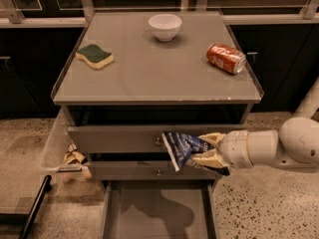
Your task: Place blue chip bag into bottom drawer
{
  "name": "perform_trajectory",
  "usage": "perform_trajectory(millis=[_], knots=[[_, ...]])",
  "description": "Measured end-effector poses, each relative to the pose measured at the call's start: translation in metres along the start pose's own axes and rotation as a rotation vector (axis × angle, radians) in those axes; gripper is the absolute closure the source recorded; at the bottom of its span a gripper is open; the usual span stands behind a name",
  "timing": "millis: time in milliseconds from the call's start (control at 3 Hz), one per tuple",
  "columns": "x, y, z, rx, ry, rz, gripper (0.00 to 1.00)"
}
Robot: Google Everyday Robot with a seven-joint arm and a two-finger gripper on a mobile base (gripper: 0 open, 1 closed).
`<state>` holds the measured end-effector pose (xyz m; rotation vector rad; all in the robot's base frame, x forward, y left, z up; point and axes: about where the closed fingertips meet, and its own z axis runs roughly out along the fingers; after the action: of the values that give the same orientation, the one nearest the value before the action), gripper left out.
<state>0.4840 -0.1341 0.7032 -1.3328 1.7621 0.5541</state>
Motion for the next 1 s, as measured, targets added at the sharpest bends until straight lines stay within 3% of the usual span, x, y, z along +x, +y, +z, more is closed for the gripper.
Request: perform_trajectory(millis=[333,667,1000], knots=[[0.038,0.007,0.023,-0.015,0.004,0.063,1.0],[0.099,0.016,0.053,-0.022,0.003,0.111,1.0],[0.16,0.027,0.08,0.005,0.006,0.071,1.0]])
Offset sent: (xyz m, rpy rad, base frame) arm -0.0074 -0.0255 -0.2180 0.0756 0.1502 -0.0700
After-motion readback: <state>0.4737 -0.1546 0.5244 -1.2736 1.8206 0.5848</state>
